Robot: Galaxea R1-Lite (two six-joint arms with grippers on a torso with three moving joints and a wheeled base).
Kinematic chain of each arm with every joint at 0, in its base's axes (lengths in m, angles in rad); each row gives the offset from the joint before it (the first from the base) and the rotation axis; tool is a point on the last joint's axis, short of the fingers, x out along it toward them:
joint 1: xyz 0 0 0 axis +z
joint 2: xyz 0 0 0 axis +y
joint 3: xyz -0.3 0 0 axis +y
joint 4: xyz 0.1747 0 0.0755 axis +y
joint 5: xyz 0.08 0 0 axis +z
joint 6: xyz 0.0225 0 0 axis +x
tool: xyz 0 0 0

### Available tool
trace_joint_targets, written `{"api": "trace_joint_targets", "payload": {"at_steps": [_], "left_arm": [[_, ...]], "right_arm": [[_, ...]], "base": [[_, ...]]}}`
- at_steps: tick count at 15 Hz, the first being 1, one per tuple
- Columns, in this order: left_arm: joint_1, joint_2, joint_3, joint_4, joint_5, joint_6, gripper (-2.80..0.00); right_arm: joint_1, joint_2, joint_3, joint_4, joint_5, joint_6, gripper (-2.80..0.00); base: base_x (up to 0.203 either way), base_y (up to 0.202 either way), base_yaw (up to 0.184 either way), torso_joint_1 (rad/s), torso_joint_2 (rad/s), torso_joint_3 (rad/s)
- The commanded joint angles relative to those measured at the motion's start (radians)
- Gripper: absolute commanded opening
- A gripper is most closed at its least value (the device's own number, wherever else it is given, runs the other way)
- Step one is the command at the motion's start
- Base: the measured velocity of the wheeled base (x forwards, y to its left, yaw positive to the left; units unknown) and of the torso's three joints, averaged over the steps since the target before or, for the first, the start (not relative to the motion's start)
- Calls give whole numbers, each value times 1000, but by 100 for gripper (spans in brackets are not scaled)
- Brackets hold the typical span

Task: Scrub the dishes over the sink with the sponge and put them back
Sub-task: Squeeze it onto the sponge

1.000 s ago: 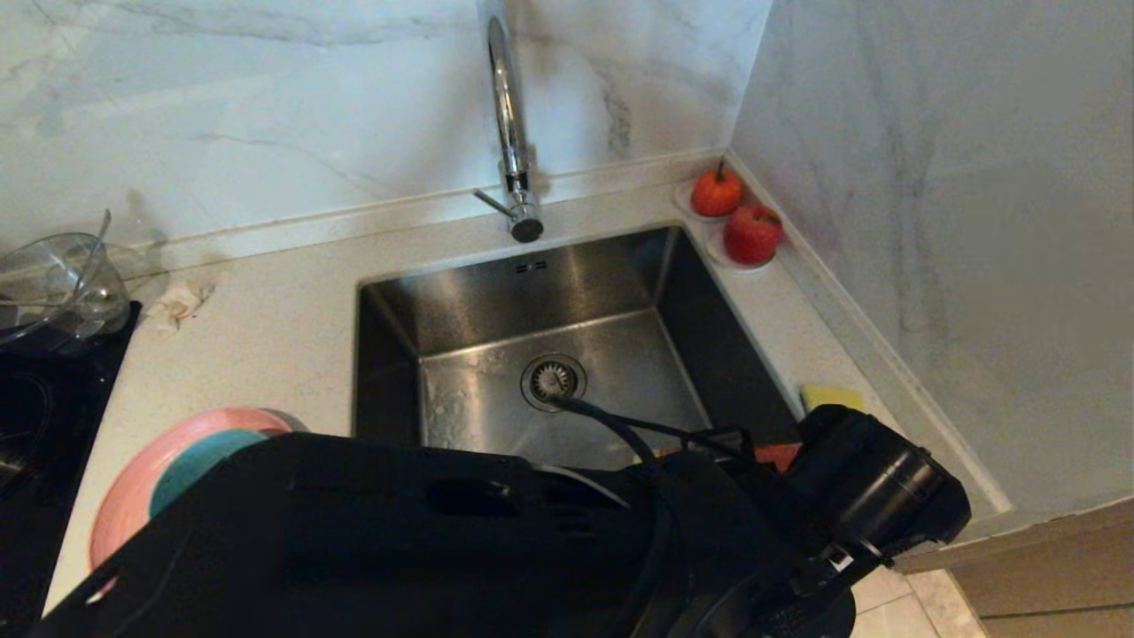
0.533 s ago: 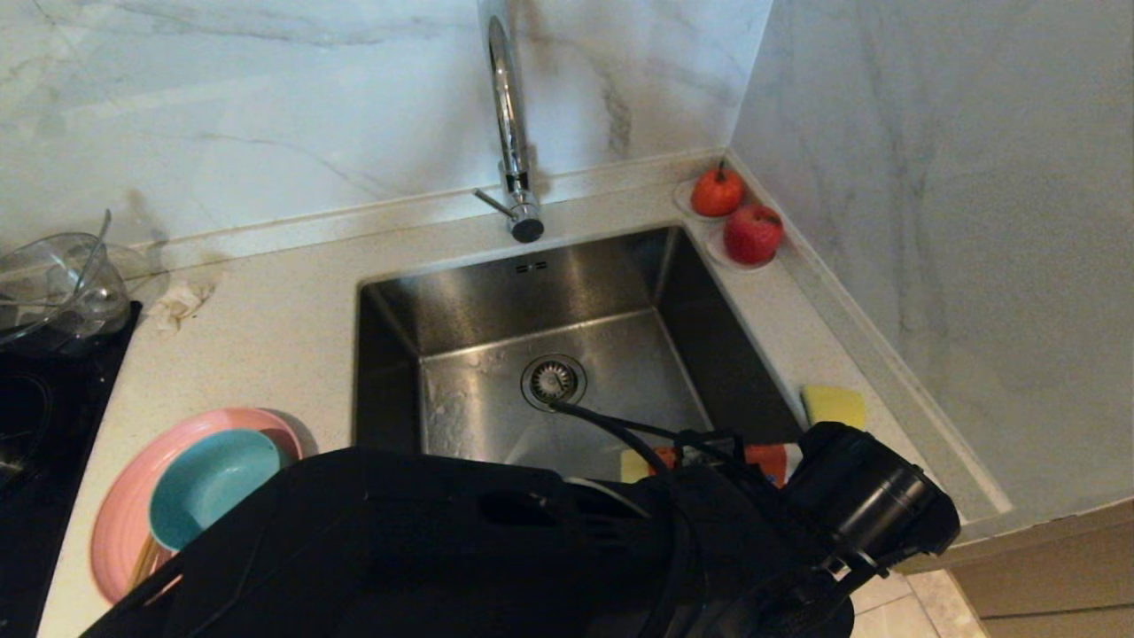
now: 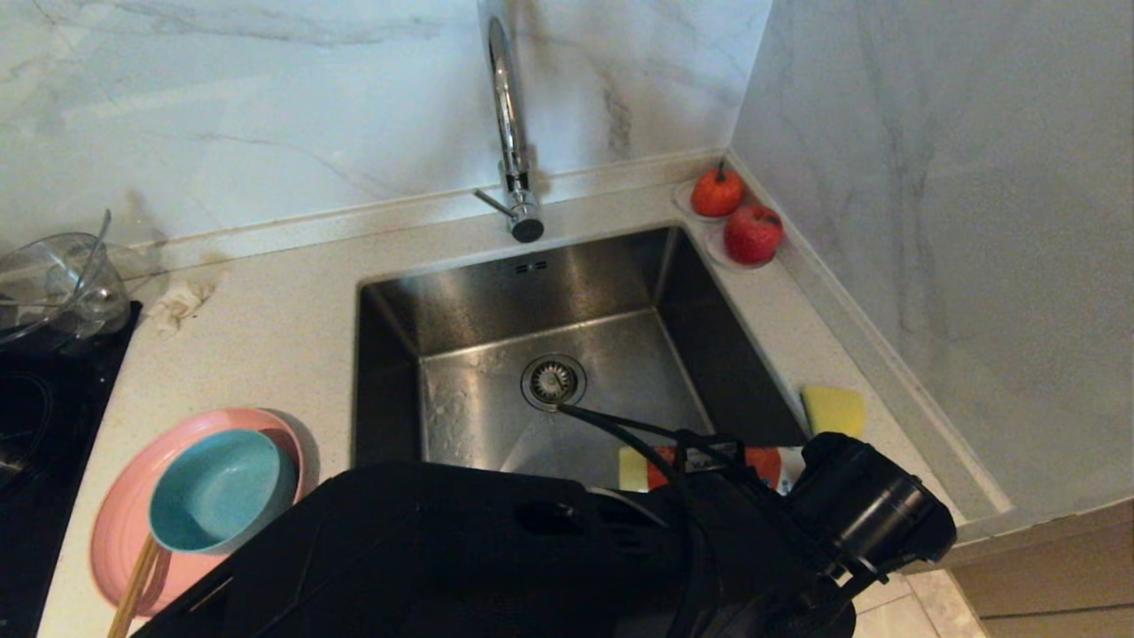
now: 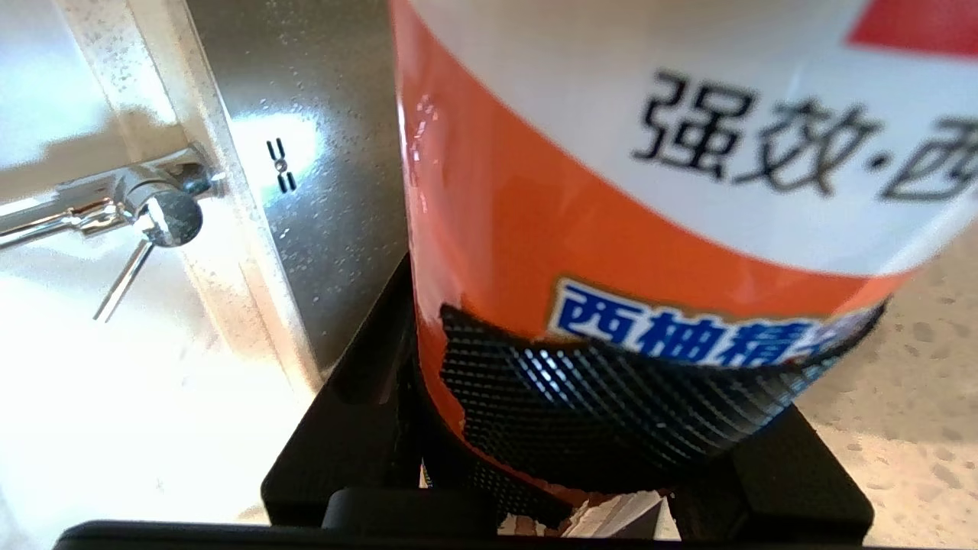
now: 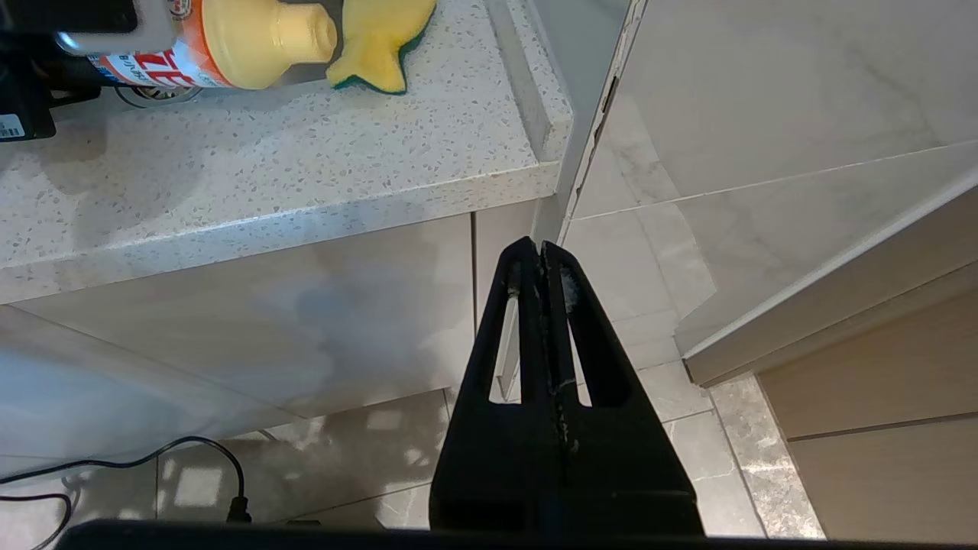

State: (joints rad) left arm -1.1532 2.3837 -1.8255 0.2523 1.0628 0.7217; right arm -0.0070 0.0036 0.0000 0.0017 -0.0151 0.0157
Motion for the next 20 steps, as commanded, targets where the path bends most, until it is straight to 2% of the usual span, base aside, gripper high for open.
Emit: {"api": "trace_joint_targets", "payload": {"at_steps": [1,3,8,14,16,20], "left_arm": [[0,19,-9,2,11,15,-280],[1,21,-25,25,12,32,-280],[5,51,-107,96,71,36,-280],[12,57,-107,100,115,45,-280],[12,66,-109,98,162,65,-280],[18,72,-112,80,166,60,-280]], "right_arm": [[0,-1,0,0,0,0,-280],[-1,-1,2,0,0,0,-280],[-1,-1,0,0,0,0,-280],[-1,-1,2,0,0,0,-280],[-1,-1,2,0,0,1,-280],[-1,1,1,0,0,0,-280]], "base": [[0,0,0,0,0,0],[0,0,0,0,0,0],[0,0,0,0,0,0],[0,0,0,0,0,0],[0,0,0,0,0,0],[0,0,0,0,0,0]]}}
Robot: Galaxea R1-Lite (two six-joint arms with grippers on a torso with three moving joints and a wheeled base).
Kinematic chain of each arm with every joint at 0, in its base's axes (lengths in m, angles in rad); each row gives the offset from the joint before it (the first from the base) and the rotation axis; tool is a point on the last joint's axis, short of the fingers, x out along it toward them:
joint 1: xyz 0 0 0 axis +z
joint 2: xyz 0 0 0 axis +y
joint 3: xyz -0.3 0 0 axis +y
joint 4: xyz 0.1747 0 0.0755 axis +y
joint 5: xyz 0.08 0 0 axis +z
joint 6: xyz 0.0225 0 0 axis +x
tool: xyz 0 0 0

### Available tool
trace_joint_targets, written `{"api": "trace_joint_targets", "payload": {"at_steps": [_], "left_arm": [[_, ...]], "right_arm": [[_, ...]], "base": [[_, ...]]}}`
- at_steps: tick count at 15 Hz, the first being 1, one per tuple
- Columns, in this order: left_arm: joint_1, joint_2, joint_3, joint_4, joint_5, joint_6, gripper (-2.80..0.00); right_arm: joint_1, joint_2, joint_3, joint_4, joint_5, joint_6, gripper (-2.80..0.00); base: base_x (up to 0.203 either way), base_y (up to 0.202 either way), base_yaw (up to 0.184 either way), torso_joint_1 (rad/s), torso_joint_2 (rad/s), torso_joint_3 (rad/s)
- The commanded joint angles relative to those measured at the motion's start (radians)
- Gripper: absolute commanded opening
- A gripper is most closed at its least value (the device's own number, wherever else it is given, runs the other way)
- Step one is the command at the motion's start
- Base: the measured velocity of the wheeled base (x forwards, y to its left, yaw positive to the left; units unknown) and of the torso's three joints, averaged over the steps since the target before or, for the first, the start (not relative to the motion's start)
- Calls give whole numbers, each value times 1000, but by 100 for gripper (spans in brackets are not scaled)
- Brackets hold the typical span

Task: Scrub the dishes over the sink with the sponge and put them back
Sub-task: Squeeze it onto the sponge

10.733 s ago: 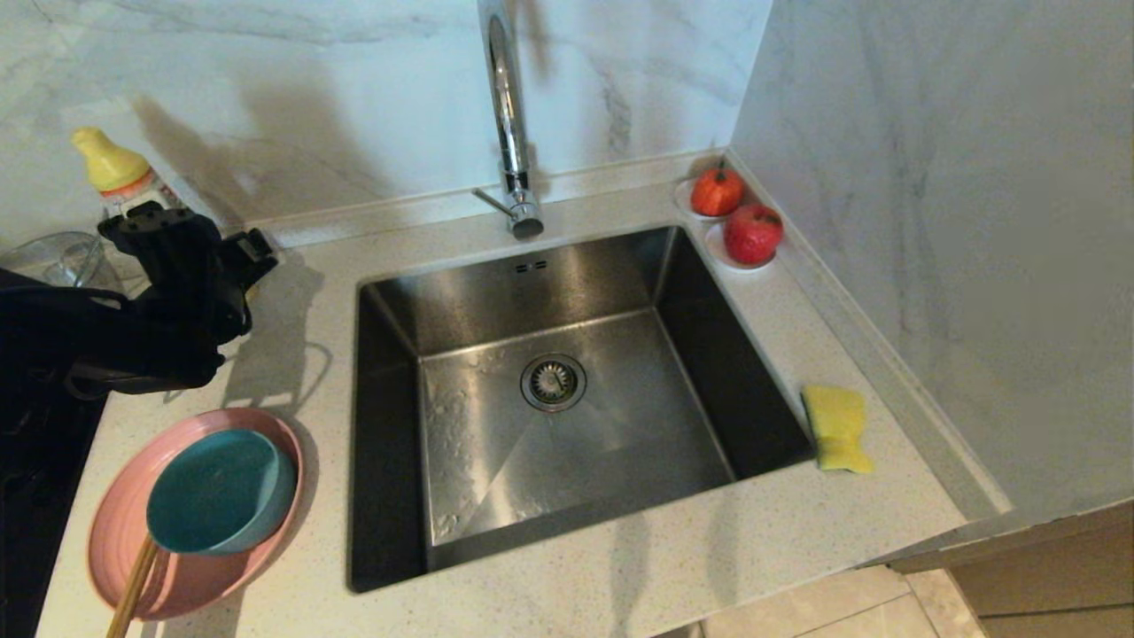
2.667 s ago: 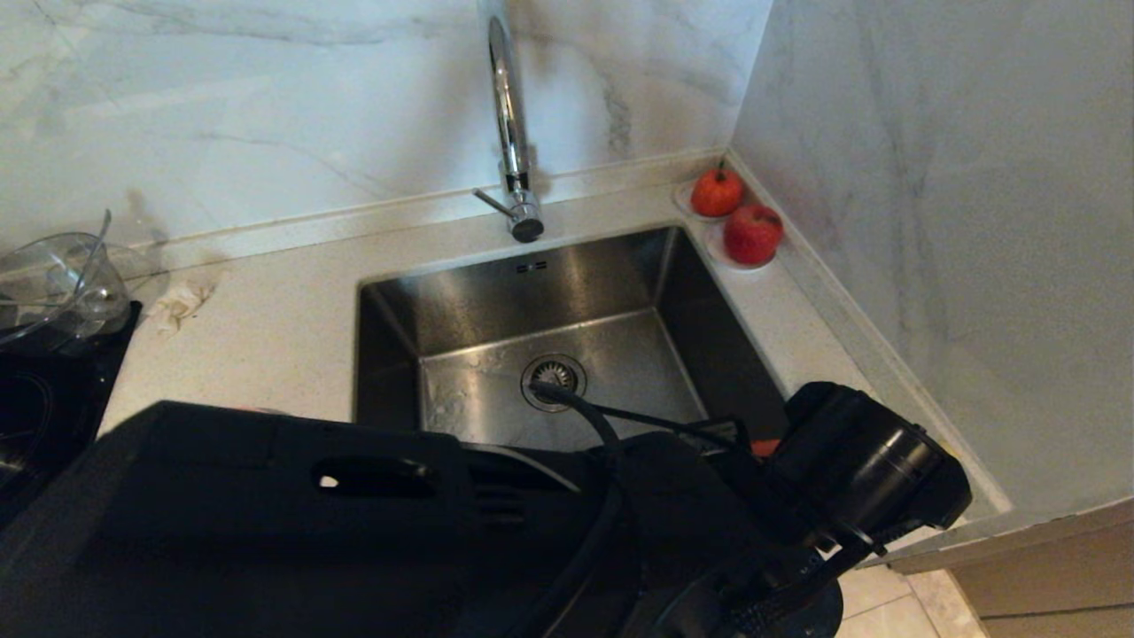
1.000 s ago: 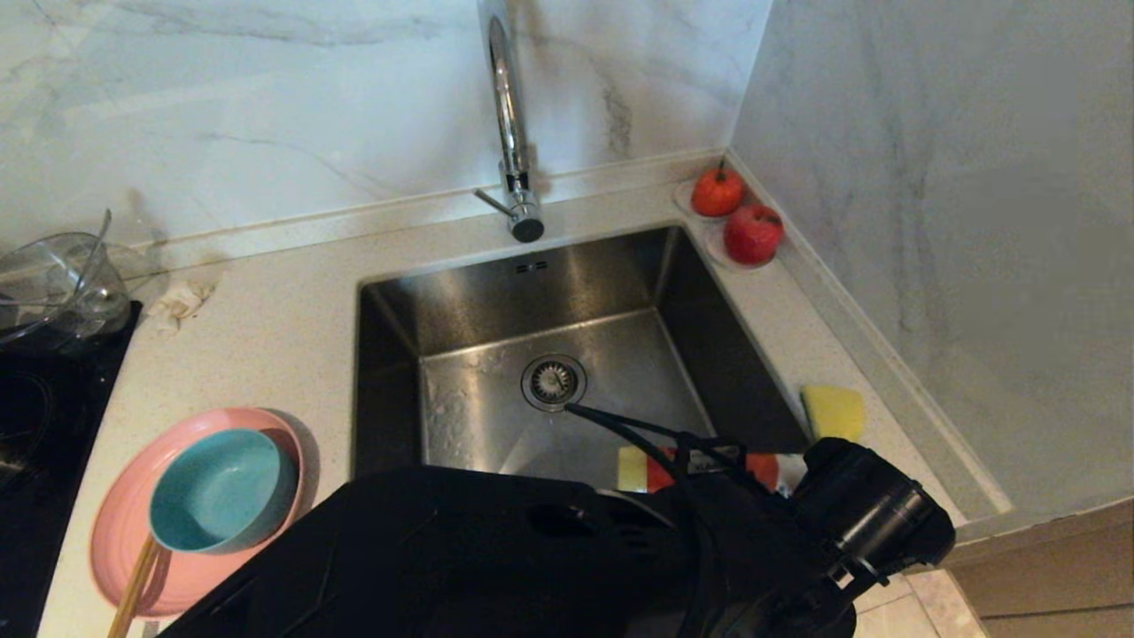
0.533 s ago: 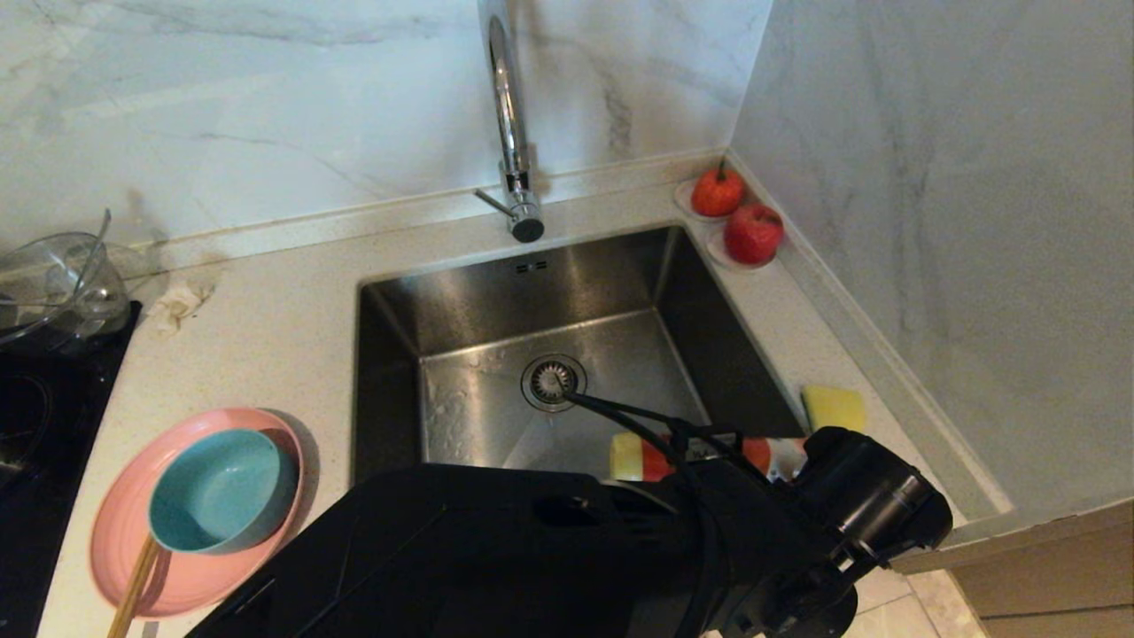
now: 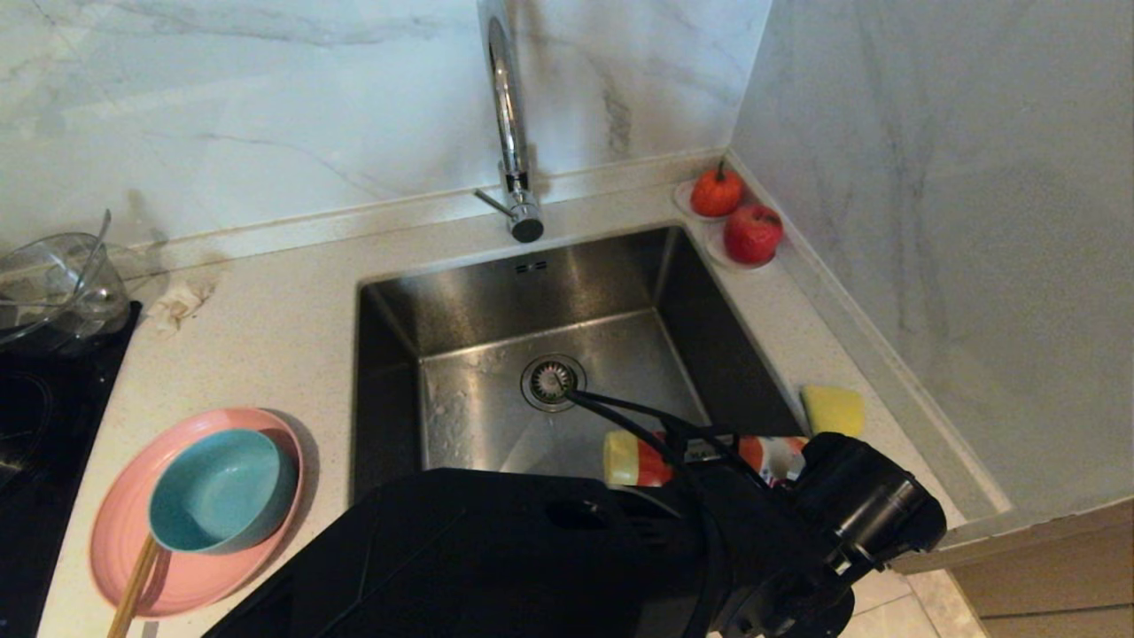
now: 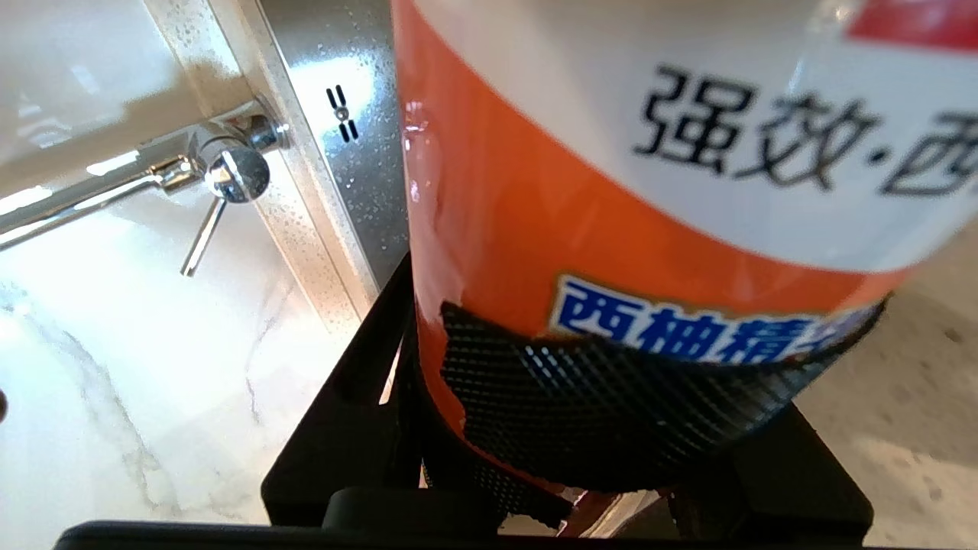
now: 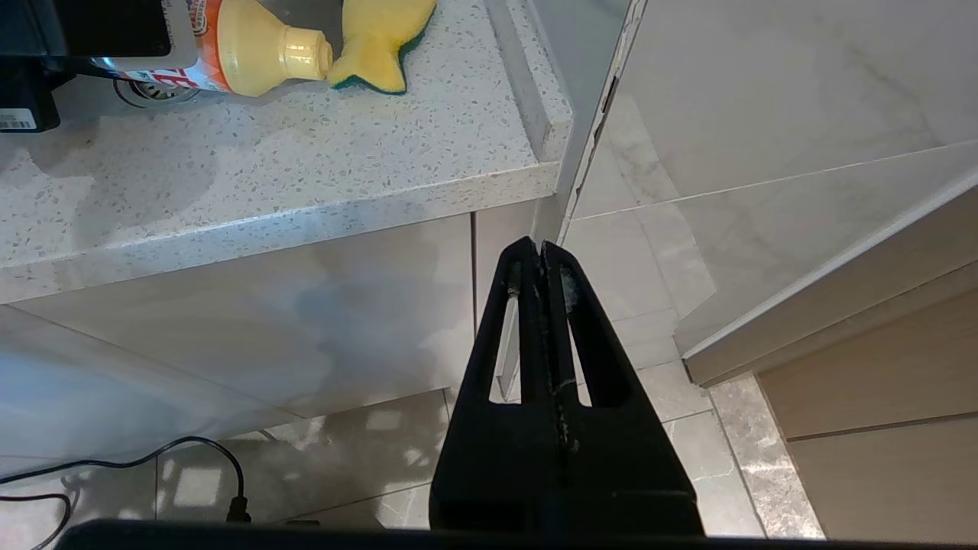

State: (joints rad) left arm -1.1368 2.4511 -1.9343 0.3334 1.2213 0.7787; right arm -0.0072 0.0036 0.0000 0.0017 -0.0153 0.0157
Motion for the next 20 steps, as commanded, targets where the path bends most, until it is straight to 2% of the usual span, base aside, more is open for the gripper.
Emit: {"api": "trace_joint_targets", "payload": {"at_steps": [1,3,6,14,18,20], "left_arm": [[4,6,-3,-12,7,4,-280],[9,15,-6,-73,7,6,-280],[21,42,-6,-227,0,10,-280],[28,73,-6,-327,15,29,-280],[31,97,-6,-427,37,101,-280],[34,101,-8,-433,41,122,-280]], "right_arm": [[0,-1,2,0,0,0,-280],[0,-1,1,0,0,0,-280],[1,-1,0,0,0,0,-280],[0,-1,1,0,0,0,-280],[0,-1,0,0,0,1,-280],[0,-1,1,0,0,0,-280]], "base": [[0,0,0,0,0,0],[0,0,0,0,0,0],[0,0,0,0,0,0],[0,0,0,0,0,0],[0,0,0,0,0,0],[0,0,0,0,0,0]]}}
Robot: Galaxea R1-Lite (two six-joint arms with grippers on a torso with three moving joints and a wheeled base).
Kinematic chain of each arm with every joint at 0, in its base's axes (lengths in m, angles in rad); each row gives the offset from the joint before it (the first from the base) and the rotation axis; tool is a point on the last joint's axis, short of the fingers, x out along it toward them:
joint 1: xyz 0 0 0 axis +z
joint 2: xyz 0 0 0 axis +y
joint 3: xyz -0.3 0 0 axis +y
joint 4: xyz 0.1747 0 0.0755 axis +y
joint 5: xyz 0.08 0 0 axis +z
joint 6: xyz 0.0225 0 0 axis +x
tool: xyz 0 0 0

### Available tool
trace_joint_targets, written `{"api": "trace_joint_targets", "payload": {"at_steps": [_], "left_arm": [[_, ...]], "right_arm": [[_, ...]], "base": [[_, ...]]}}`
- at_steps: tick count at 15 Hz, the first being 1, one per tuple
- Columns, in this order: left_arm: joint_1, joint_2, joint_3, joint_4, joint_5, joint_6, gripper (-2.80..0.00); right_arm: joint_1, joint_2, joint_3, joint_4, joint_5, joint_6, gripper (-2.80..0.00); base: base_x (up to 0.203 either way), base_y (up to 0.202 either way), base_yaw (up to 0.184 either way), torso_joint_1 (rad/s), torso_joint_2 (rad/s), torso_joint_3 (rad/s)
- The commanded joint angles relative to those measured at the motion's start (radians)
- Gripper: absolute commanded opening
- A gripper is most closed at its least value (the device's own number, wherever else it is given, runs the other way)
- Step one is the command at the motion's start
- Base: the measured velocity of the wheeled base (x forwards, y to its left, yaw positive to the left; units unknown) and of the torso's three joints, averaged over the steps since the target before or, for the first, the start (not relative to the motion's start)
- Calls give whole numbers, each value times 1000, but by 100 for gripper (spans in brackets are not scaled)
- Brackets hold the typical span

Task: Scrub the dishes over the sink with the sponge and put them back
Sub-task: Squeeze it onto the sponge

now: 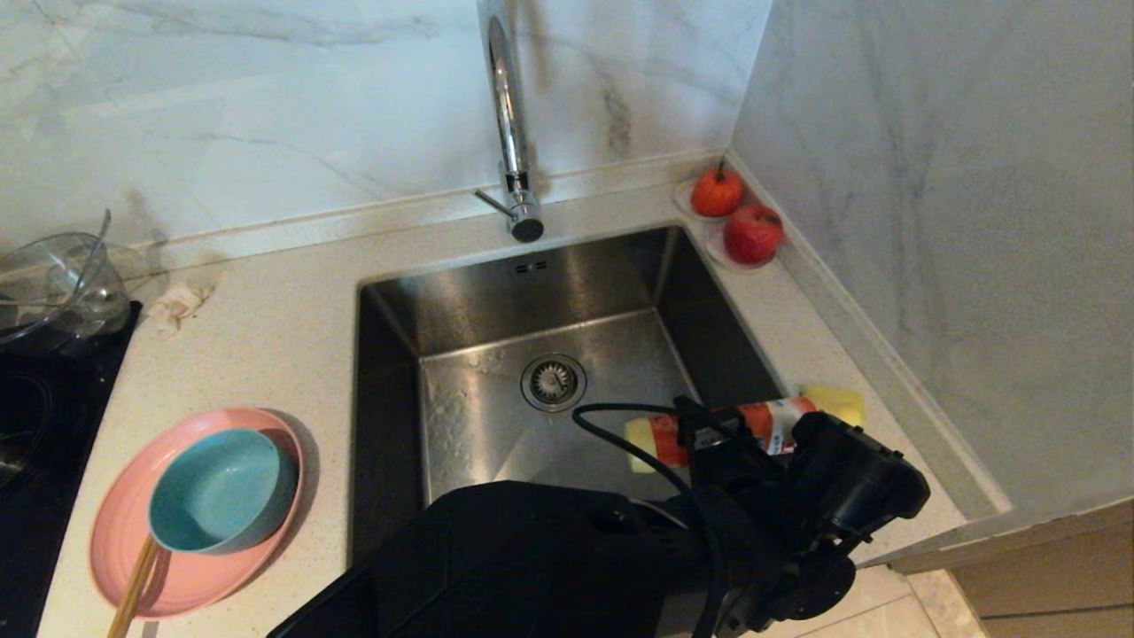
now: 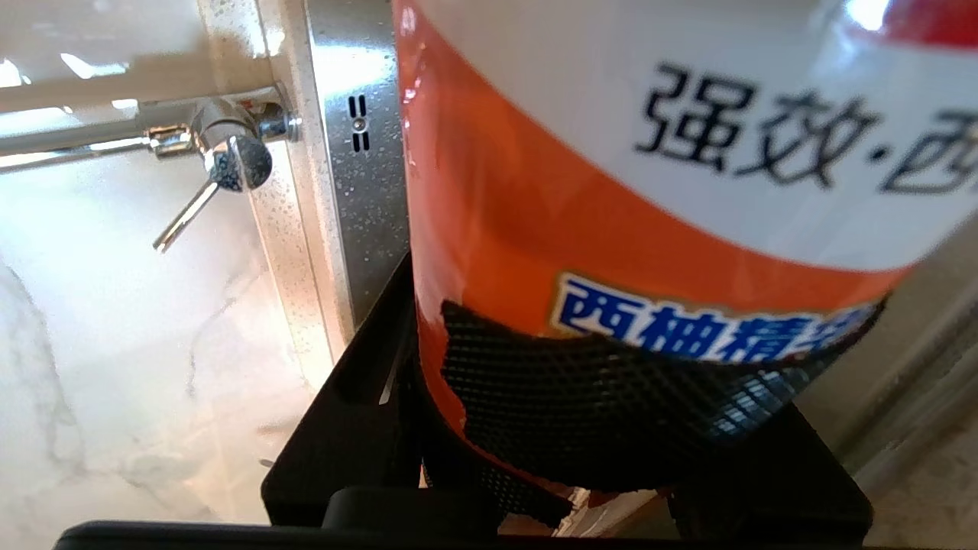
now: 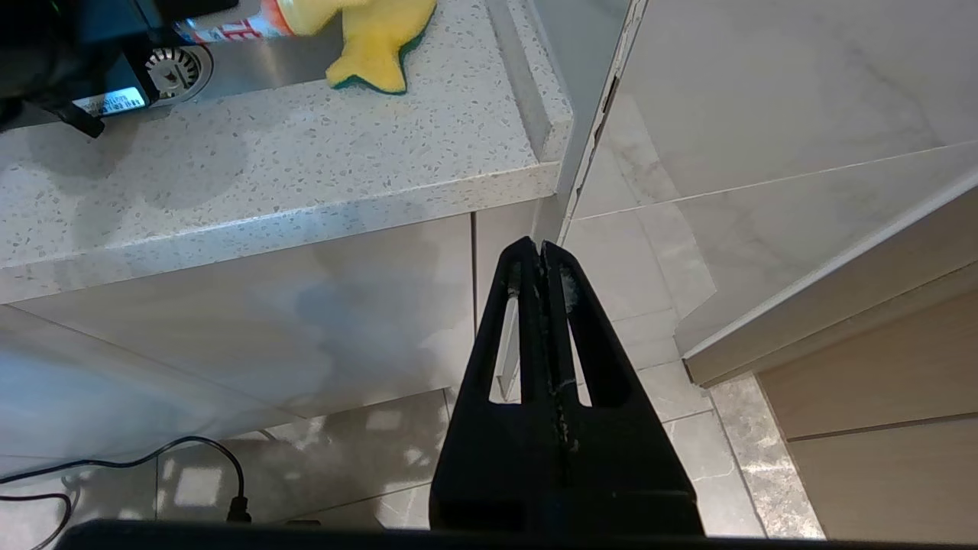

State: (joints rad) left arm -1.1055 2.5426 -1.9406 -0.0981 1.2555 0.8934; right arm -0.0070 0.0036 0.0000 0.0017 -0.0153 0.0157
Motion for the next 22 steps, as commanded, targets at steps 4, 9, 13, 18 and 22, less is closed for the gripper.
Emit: {"api": "trace_joint_targets", "payload": {"at_steps": [4,9,13,18,22], "left_arm": [[3,6,-1,-3,7,70,-280],[16,5,-1,-68,7,120,-280],[18,10,0,-186,7,230,-280],[16,11,2,-235,8,338,-280],[16,8,2,-239,28,378,-280]], "right_arm": [[-1,-1,1,0,0,0,-280],[1,-1,1,0,0,0,-280],[-1,-1,0,0,0,0,-280],[1,-1,0,0,0,0,-280],[0,-1,0,0,0,0,-280]], "base": [[0,0,0,0,0,0],[0,0,0,0,0,0],[0,0,0,0,0,0],[0,0,0,0,0,0],[0,0,0,0,0,0]]}}
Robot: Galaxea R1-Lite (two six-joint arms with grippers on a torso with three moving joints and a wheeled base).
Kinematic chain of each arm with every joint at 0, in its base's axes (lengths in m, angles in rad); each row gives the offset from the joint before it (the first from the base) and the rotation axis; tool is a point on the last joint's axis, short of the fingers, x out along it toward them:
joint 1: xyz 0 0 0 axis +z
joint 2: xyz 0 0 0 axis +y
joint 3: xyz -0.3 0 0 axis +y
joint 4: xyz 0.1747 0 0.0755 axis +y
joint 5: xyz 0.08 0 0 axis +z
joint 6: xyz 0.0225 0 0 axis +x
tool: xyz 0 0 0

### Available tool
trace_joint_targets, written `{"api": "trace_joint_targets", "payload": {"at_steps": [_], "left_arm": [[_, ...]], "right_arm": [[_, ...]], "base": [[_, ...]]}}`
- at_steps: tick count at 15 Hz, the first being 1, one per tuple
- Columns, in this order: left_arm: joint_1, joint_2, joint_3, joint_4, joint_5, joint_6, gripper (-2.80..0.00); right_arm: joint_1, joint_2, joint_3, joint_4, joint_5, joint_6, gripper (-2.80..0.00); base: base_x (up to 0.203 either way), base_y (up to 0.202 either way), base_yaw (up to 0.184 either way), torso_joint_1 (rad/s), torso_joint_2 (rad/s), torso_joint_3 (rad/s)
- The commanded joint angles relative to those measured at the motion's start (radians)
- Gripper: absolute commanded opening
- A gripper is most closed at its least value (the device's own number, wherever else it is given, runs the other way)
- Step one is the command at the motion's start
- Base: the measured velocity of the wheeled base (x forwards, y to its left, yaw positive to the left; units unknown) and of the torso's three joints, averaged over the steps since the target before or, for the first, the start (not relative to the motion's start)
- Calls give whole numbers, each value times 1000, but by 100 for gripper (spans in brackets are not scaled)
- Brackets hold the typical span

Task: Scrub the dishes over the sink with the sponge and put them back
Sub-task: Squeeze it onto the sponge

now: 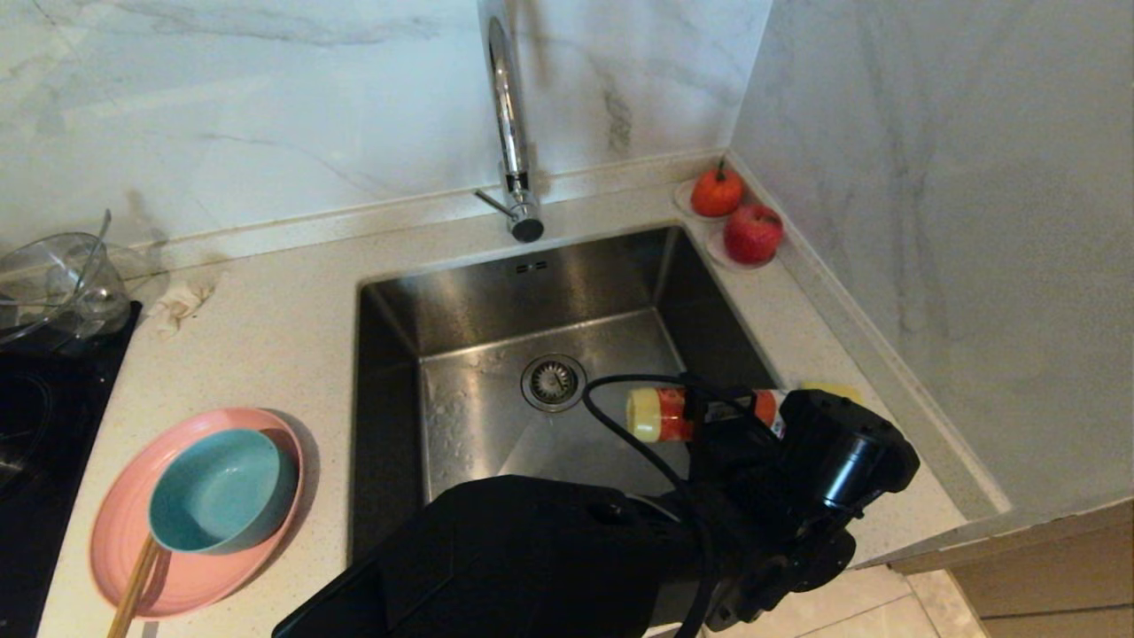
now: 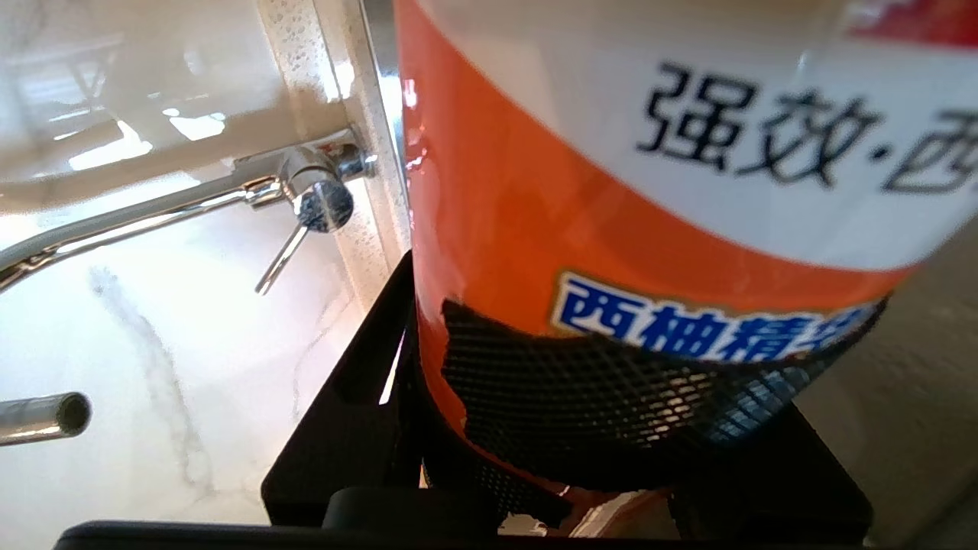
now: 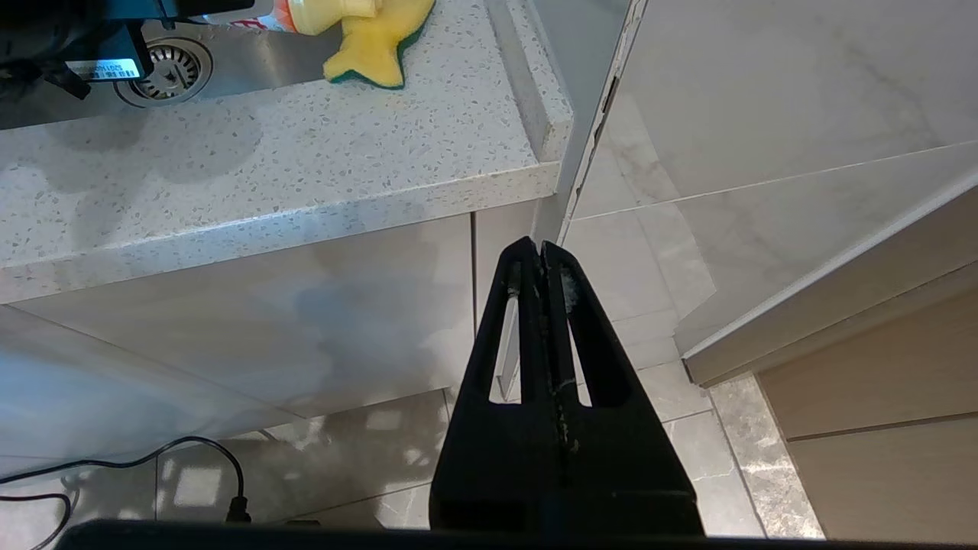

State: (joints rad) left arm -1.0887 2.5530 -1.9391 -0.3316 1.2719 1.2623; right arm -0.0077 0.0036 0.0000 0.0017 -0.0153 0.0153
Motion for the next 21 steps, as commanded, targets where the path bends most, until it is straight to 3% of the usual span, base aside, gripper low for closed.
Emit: {"api": "trace_joint_targets", "payload": {"at_steps": [1,5,17,21], "left_arm": [[1,-2,0,-15,14,13,-280],[1,-5,-1,-65,15,80,-280],[26,79,0,-624,11,640,-280],[27,89,0,-642,4,660,-280]], "right_arm": [[1,-1,1,0,0,0,-280],[1,-1,1,0,0,0,-280],[0,-1,1,0,0,0,-280],[0,-1,1,0,0,1,-280]], "base": [[0,0,0,0,0,0],[0,0,0,0,0,0],[0,0,0,0,0,0],[0,0,0,0,0,0]]}}
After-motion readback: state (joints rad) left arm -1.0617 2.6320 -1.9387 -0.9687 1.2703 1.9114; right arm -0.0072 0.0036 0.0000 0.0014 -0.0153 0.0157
